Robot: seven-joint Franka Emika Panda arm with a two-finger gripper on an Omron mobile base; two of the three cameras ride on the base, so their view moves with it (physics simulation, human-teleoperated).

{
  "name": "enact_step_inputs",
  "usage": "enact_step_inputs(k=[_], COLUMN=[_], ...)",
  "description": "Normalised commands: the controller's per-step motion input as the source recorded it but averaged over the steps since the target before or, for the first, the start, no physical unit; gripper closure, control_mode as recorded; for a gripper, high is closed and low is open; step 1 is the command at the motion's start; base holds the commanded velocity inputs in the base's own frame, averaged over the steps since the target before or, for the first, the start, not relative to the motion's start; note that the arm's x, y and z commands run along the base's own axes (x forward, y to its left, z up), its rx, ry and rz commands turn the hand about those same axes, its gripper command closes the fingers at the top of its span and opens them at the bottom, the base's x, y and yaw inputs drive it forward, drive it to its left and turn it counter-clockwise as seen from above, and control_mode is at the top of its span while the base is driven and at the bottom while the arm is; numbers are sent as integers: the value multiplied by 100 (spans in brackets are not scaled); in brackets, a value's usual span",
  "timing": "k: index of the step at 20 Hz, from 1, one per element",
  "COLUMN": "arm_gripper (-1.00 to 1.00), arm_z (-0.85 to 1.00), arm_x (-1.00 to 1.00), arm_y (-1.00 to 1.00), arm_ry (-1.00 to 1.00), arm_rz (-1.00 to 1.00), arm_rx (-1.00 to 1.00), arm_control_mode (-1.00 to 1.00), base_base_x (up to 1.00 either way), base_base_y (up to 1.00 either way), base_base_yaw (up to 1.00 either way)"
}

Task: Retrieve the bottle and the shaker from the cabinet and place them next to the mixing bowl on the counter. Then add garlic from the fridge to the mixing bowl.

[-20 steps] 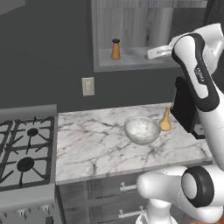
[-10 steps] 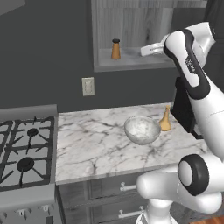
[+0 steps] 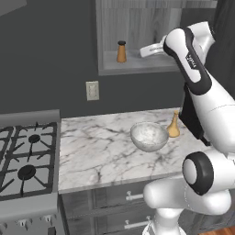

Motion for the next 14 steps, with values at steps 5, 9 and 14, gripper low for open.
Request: enact_step_inputs(k=[5, 9, 14], arm_gripper=[-100, -100, -100], arm_z=[0, 0, 0], arm_x=[34, 37, 30], arm_y=[4, 0, 2], arm_ry=[0, 0, 0], arm_rz=[3, 1, 1], arm_rx=[0, 1, 0], arm_control_mode=[-100, -100, -100], base_base_x=[0, 0, 0], base_base_y=[0, 0, 0], base_base_yaw=[0, 0, 0])
